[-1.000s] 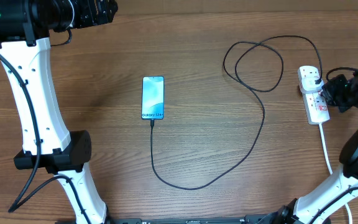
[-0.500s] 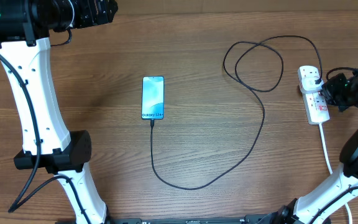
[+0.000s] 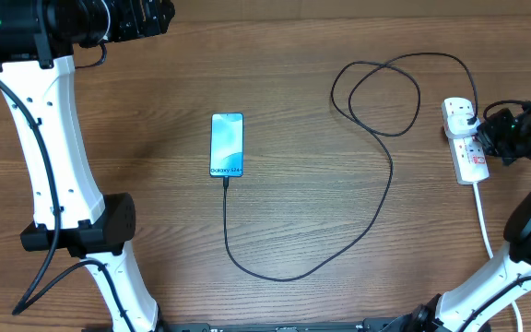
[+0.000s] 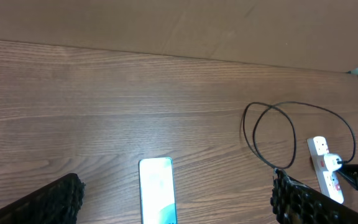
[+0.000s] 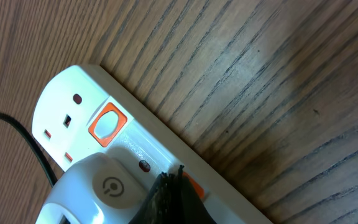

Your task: Plug charger to phone and switch on socket

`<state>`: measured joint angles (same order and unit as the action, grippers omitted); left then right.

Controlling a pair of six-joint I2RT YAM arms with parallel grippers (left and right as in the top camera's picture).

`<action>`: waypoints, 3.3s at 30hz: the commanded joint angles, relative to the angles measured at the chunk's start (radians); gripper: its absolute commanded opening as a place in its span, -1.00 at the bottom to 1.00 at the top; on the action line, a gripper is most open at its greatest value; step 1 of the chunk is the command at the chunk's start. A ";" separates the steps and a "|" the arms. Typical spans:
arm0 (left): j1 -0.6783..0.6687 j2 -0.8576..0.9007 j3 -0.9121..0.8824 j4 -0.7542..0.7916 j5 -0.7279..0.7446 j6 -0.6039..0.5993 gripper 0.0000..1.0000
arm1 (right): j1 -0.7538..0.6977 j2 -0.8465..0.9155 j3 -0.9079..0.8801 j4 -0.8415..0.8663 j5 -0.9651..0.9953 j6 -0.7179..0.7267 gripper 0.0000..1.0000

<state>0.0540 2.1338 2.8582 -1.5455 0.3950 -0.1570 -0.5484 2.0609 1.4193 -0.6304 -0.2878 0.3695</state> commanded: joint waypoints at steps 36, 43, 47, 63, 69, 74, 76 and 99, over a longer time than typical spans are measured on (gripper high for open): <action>-0.004 -0.008 0.000 0.001 -0.007 0.000 1.00 | 0.146 0.043 -0.005 -0.104 -0.028 -0.016 -0.93; -0.004 -0.008 0.000 0.001 -0.007 0.000 0.99 | 0.156 0.043 -0.005 -0.122 -0.028 -0.029 -0.93; -0.004 -0.008 0.000 0.001 -0.007 0.000 1.00 | 0.156 0.043 -0.005 -0.126 -0.028 -0.031 -0.93; -0.004 -0.008 0.000 0.001 -0.007 0.000 0.99 | 0.036 0.014 0.108 -0.167 0.032 0.026 -0.93; -0.004 -0.008 0.000 0.001 -0.007 0.000 1.00 | -0.021 -0.085 0.206 -0.238 0.032 0.025 -0.92; -0.004 -0.008 0.000 0.001 -0.007 0.000 0.99 | -0.025 -0.209 0.218 -0.252 0.032 0.014 -0.92; -0.004 -0.008 0.000 0.001 -0.007 0.000 1.00 | -0.020 -0.260 0.218 -0.264 0.026 0.001 -0.92; -0.004 -0.008 0.000 0.001 -0.007 0.000 0.99 | 0.183 -0.782 0.218 -0.595 -0.096 -0.218 -0.24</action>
<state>0.0540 2.1338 2.8582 -1.5455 0.3916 -0.1570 -0.3801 1.3621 1.6157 -1.2068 -0.3782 0.1730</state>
